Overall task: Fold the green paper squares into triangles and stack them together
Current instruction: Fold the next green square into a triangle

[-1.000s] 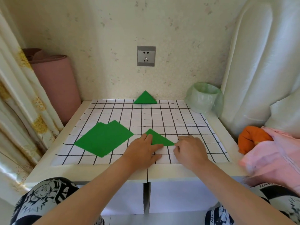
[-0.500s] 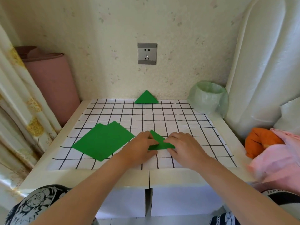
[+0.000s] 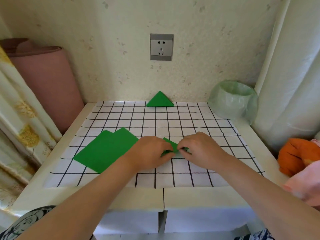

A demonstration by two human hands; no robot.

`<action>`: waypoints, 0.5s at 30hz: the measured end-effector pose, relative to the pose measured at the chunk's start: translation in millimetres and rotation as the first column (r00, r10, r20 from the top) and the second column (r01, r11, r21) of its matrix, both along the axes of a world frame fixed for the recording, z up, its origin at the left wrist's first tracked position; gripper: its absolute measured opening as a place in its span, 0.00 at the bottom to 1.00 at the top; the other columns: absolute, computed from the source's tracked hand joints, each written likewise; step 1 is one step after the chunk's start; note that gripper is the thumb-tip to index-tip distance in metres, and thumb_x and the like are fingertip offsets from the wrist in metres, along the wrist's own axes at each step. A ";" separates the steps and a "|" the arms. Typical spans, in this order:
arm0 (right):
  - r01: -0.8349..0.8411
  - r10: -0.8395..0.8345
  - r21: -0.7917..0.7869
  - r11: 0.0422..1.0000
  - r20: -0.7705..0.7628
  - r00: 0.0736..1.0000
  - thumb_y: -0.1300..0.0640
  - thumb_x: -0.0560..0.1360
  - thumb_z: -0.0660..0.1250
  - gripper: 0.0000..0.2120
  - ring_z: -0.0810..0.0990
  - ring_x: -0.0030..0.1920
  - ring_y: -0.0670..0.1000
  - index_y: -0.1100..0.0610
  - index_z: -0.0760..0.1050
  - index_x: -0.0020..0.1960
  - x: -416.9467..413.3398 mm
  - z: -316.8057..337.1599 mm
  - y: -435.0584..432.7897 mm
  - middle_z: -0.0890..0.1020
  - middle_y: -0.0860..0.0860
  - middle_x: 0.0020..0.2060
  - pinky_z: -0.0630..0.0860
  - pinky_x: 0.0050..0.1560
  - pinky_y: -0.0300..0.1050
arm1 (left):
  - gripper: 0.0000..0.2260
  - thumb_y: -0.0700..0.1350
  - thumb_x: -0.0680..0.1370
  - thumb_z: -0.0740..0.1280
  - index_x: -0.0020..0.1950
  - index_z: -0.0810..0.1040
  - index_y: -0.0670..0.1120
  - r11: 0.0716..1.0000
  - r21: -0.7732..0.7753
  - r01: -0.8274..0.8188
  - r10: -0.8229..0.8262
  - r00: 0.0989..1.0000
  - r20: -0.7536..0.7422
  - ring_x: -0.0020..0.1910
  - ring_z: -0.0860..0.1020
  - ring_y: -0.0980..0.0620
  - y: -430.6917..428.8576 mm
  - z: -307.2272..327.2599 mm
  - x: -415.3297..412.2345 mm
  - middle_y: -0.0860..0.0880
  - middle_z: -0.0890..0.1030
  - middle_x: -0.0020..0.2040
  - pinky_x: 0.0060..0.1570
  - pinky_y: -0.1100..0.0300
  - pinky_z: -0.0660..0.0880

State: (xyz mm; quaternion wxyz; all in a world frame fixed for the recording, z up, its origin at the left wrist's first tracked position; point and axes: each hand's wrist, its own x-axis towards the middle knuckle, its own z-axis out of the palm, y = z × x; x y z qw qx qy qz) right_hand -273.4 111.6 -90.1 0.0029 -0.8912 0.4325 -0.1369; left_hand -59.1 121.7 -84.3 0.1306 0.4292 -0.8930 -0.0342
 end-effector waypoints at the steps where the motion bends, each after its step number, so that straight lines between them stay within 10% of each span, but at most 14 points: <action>1: 0.013 -0.013 0.016 1.000 0.045 0.999 0.55 0.75 0.65 0.07 0.78 0.36 0.45 0.48 0.82 0.44 1.0 5.0 -0.5 0.82 0.43 0.37 0.76 0.44 0.48 | 0.11 0.54 0.80 0.61 0.55 0.81 0.55 1.000 0.011 -0.021 0.022 0.999 -0.032 0.39 0.79 0.55 -0.5 2.9 0.0 0.56 0.83 0.43 0.39 0.58 0.75; 15: 0.072 -0.160 0.232 0.970 0.389 0.907 0.51 0.72 0.69 0.03 0.80 0.39 0.43 0.44 0.82 0.43 20.6 46.0 14.8 0.81 0.36 0.36 0.78 0.43 0.45 | 0.06 0.51 0.78 0.67 0.49 0.83 0.55 0.979 0.132 -0.159 0.191 0.940 -0.283 0.40 0.80 0.61 13.3 43.3 6.4 0.59 0.84 0.42 0.41 0.61 0.77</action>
